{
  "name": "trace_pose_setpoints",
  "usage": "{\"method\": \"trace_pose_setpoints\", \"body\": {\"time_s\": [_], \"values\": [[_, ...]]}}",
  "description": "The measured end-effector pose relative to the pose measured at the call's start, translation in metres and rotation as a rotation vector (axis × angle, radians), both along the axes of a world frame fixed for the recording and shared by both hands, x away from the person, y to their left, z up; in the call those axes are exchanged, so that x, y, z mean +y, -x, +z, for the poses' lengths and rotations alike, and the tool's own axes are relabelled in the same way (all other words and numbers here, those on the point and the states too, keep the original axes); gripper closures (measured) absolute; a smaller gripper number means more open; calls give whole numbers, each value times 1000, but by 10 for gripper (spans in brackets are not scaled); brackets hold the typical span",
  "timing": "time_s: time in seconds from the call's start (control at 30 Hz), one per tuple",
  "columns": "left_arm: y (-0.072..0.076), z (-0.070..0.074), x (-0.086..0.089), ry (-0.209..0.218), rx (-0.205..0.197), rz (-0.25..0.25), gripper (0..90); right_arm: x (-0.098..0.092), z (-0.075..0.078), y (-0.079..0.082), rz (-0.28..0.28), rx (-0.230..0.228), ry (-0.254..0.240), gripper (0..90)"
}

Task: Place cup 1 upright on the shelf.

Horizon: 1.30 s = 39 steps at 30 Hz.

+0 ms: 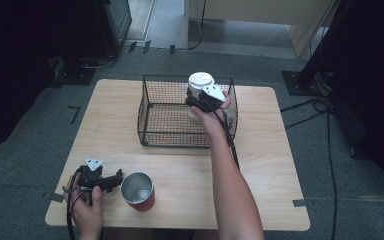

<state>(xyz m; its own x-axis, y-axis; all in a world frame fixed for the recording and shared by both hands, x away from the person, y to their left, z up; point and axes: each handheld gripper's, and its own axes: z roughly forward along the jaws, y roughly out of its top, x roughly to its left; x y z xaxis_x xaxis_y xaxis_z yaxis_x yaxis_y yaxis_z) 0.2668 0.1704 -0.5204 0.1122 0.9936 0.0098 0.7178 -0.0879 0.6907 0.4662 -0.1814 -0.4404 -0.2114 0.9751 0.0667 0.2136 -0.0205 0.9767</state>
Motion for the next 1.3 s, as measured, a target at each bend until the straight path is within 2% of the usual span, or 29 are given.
{"method": "trace_pose_setpoints", "body": {"time_s": [0.17,0.23,0.5,0.6,0.67,0.7,0.83,0.97,1.0,1.13,1.3], "values": [[0,0,0,0,0,0,1,4,-3,0,12,16,22,164],[0,0,0,0,0,0,1,6,-6,0,16,40,44,163],[0,0,0,0,0,0,1,6,-5,0,14,55,41,147],[0,0,0,0,0,0,1,6,-1,3,29,43,24,77],[0,0,0,0,0,0,1,6,0,3,32,44,24,68],[0,0,0,0,0,0,1,8,1,5,55,53,39,30],[0,0,0,0,0,0,1,9,2,7,64,60,62,4],[0,0,0,0,0,0,1,8,6,8,50,51,42,0],[0,0,0,0,1,0,1,7,10,9,39,36,42,0],[0,0,0,1,-1,1,1,4,19,14,25,26,4,0],[0,0,0,0,0,0,1,0,29,22,28,11,-13,0]]}}
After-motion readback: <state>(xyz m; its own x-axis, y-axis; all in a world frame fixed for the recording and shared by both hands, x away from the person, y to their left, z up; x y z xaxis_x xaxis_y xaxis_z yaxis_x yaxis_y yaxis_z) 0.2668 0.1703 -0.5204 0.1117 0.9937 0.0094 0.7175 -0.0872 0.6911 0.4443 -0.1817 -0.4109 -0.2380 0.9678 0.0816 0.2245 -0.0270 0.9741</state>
